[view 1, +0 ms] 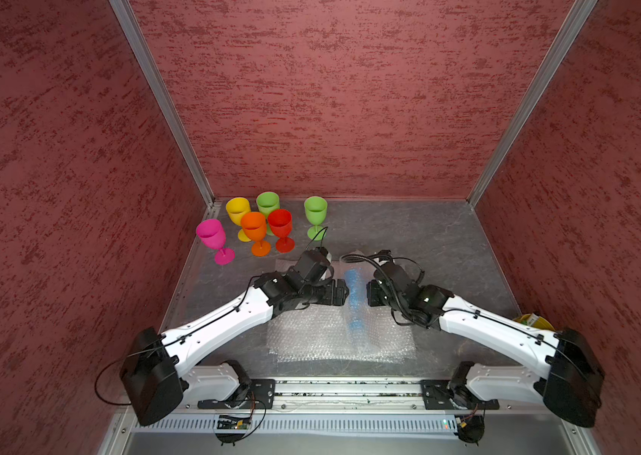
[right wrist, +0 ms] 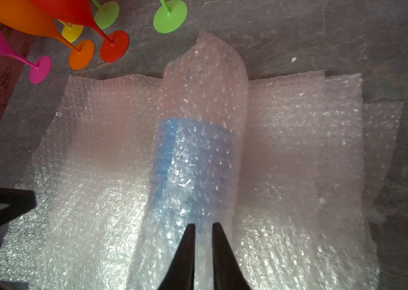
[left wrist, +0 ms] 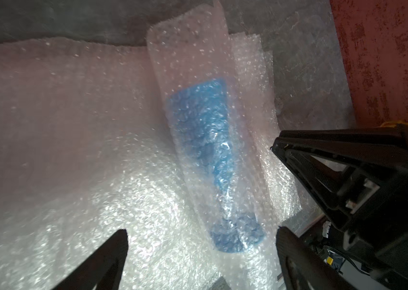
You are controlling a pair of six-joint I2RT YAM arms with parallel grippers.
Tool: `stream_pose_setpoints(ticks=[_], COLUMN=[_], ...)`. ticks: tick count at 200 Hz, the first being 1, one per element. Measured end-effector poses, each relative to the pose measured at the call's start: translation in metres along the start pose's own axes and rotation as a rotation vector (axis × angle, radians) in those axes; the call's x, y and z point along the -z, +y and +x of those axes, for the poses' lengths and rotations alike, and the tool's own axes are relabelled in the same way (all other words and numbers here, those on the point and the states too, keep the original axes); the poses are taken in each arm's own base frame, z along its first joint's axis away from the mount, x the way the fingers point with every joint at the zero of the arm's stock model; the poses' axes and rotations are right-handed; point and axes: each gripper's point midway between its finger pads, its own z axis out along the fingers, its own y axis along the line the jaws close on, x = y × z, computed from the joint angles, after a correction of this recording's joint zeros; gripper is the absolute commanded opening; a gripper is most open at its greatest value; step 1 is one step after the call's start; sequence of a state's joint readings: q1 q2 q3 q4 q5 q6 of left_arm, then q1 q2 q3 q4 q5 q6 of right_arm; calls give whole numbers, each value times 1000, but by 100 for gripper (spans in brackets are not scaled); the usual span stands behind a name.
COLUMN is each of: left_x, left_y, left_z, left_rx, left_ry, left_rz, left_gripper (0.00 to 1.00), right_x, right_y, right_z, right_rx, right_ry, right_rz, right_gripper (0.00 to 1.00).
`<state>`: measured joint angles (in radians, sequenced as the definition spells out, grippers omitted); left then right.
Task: Unpack wine glasses from bubble wrap
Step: Place the bubble wrap at the center of the board, then unwrap the bubble wrap.
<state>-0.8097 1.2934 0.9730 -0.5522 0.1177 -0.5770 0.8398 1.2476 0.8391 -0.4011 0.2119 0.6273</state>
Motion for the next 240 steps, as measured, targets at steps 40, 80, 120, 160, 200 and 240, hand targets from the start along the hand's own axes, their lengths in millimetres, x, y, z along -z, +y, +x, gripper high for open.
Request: stream_pose_setpoints(ticks=[40, 80, 120, 160, 200, 240], left_x=[-29, -17, 6, -2, -25, -48], left_y=[-8, 12, 42, 42, 27, 15], left_z=[12, 1, -20, -13, 11, 31], left_rx=[22, 80, 173, 180, 140, 122], left_ry=[82, 27, -68, -26, 69, 148], left_rz=[52, 28, 0, 0, 13, 30], left_gripper=[84, 83, 84, 84, 82, 77], right_x=[-1, -1, -16, -18, -13, -9], right_y=[2, 14, 16, 15, 14, 14], right_z=[3, 13, 38, 43, 37, 34], right_rx=[-2, 26, 76, 95, 96, 90], right_ry=[8, 54, 136, 153, 128, 113], right_rz=[-23, -88, -69, -59, -54, -59], right_gripper=[40, 62, 56, 33, 7, 2])
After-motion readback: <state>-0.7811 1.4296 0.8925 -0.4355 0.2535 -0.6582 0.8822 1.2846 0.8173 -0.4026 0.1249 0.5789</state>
